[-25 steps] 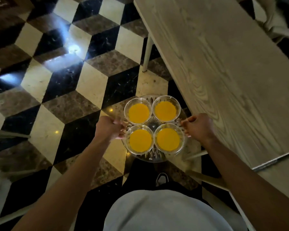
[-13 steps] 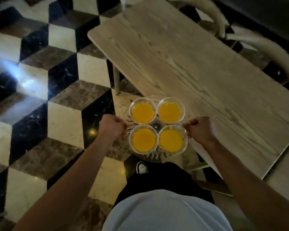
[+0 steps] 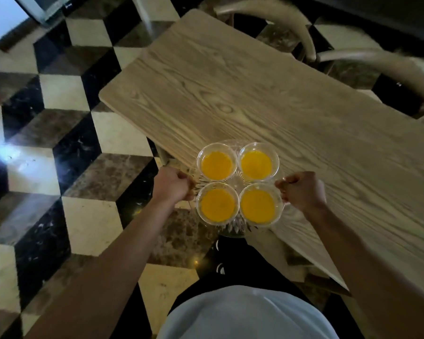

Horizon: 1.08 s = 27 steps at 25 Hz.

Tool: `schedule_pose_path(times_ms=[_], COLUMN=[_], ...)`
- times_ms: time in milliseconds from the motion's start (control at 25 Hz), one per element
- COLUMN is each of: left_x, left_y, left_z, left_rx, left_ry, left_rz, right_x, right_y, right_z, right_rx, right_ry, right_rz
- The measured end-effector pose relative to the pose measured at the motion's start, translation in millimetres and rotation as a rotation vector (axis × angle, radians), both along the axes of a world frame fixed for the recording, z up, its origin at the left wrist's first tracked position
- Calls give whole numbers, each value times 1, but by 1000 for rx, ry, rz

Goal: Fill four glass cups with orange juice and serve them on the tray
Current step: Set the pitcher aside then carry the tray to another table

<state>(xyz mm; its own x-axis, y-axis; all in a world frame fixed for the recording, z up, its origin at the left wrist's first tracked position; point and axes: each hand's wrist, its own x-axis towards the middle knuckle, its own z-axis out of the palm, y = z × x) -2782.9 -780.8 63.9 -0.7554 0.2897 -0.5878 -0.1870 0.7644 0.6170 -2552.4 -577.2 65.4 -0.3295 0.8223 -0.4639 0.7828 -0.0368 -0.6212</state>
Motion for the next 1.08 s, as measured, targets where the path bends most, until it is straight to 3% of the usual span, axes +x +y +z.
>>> schedule_pose_path(times_ms=[600, 1080], left_x=[-106, -174], left_y=[144, 250], left_z=[5, -20], left_rx=[-33, -69], left_ry=[-24, 17], left_rz=[-220, -589], right_x=[-71, -108], right_y=[87, 94], right_z=[-4, -18], right_rx=[-8, -42], right_ry=[-52, -73], right_rz=[-218, -537])
